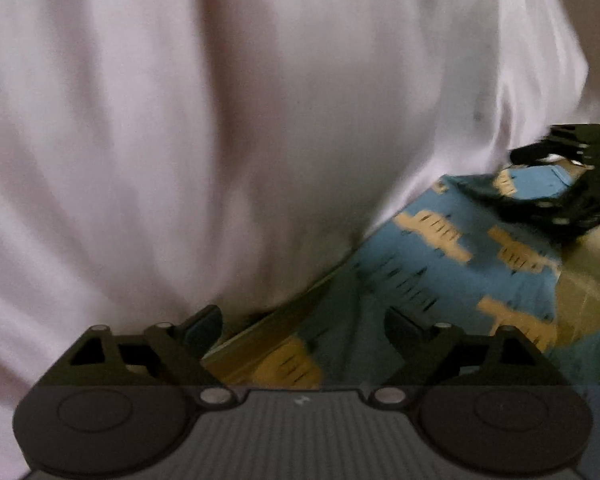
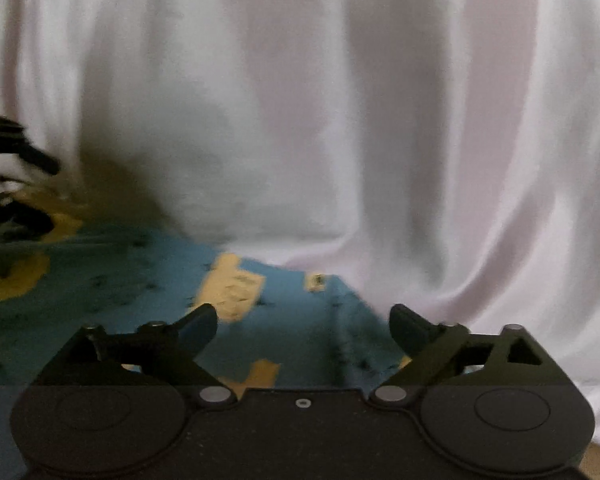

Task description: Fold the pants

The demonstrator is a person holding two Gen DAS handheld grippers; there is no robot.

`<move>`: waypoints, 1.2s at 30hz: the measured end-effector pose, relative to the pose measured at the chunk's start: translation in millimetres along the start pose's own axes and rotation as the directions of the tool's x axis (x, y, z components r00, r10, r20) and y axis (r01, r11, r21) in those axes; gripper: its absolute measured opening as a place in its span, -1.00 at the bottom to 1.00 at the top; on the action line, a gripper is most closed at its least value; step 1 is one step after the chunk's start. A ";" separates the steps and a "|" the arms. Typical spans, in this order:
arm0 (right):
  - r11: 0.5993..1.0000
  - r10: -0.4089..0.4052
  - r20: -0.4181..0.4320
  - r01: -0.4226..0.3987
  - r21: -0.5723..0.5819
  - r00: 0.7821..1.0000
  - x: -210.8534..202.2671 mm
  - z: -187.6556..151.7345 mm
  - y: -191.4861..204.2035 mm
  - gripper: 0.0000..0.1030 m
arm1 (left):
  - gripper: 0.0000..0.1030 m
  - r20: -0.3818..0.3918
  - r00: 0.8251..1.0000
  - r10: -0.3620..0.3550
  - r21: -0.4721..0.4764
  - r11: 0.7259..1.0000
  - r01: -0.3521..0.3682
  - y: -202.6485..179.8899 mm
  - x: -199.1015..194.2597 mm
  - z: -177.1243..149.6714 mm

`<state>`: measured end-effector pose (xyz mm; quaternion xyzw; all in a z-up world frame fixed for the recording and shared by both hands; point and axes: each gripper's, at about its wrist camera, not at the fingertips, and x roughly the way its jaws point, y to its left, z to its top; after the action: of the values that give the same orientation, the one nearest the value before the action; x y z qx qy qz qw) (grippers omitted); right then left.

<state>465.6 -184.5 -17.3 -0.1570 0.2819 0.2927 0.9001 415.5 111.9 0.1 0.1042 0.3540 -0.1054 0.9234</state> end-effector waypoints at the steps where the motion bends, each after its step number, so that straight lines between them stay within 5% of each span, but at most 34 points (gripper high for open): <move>1: 1.000 0.026 -0.002 -0.026 0.000 1.000 -7.3 -1.4 2.1 0.83 | 0.77 -0.017 1.000 0.012 -0.010 1.000 -0.012 9.3 -4.9 -5.2; 8: 0.990 0.107 -0.080 -0.113 -0.082 0.991 2.2 -17.6 41.0 0.88 | 0.43 -0.110 0.994 0.020 -0.169 0.985 -0.039 48.6 -1.4 -30.7; 16: 0.989 0.128 -0.094 -0.134 -0.064 0.987 24.0 2.8 37.1 0.98 | 0.36 -0.130 0.989 -0.074 -0.109 0.992 0.060 45.1 12.3 -21.8; 17: 0.990 0.127 -0.096 -0.132 -0.050 0.987 28.7 7.0 34.3 0.97 | 0.08 -0.148 0.985 -0.084 -0.117 0.991 0.067 44.1 16.3 -21.3; 19: 0.991 0.126 -0.094 -0.129 -0.024 0.988 38.9 15.4 29.7 0.94 | -0.17 -0.151 0.986 -0.071 -0.108 0.993 0.055 47.4 10.7 -26.1; 21: 0.992 0.124 -0.093 -0.125 -0.011 0.988 51.0 24.2 25.8 0.88 | -0.76 -0.155 0.986 -0.059 -0.078 0.996 0.047 42.7 11.4 -23.7; 23: 0.994 0.108 -0.095 -0.110 -0.013 0.990 65.4 33.8 23.6 0.79 | -0.88 -0.160 0.986 -0.046 -0.083 0.996 0.033 43.0 11.3 -22.7; 27: 0.995 0.089 -0.120 -0.094 -0.035 0.989 88.7 51.6 18.4 0.80 | -0.94 -0.153 0.987 0.058 -0.063 0.996 -0.068 40.9 9.4 -17.8; 36: 0.977 0.210 -0.236 -0.209 0.033 0.949 100.8 48.0 -9.4 0.79 | -0.94 -0.168 0.978 0.127 -0.062 0.988 -0.139 37.2 9.1 -15.4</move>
<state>558.9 -126.2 -38.6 -0.1568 0.4041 0.3645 0.8242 422.3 150.5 -12.8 0.1021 0.4244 -0.0217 0.8994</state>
